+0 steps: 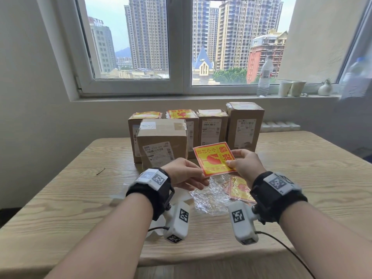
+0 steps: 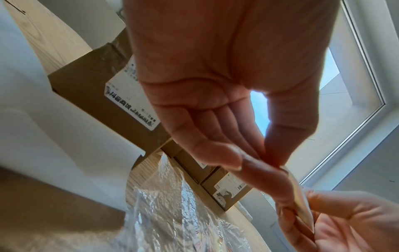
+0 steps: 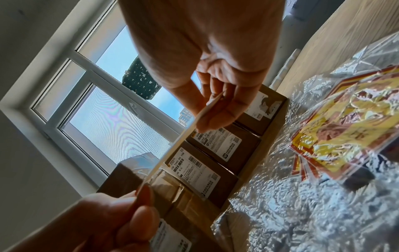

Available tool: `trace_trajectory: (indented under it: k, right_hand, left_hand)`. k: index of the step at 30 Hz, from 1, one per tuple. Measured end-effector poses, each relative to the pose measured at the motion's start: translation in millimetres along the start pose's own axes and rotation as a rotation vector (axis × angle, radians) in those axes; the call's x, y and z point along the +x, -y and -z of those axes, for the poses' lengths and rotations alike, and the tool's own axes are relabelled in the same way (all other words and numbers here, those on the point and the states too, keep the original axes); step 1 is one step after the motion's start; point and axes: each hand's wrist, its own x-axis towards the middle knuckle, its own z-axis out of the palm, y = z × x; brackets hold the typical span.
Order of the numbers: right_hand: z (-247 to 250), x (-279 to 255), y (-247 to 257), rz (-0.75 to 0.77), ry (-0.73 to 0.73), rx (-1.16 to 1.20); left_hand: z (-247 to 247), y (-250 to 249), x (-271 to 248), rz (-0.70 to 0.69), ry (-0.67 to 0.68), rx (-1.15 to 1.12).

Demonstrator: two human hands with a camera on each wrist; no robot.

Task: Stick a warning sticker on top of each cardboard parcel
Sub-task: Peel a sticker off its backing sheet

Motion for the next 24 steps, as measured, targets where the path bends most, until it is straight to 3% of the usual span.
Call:
trace_trajectory:
  k: [24]
  right_hand:
    - [12,4,-8,-0.012,-0.045,-0.006]
  left_hand:
    - [-12,-3,9,-0.075,-0.061,-0.018]
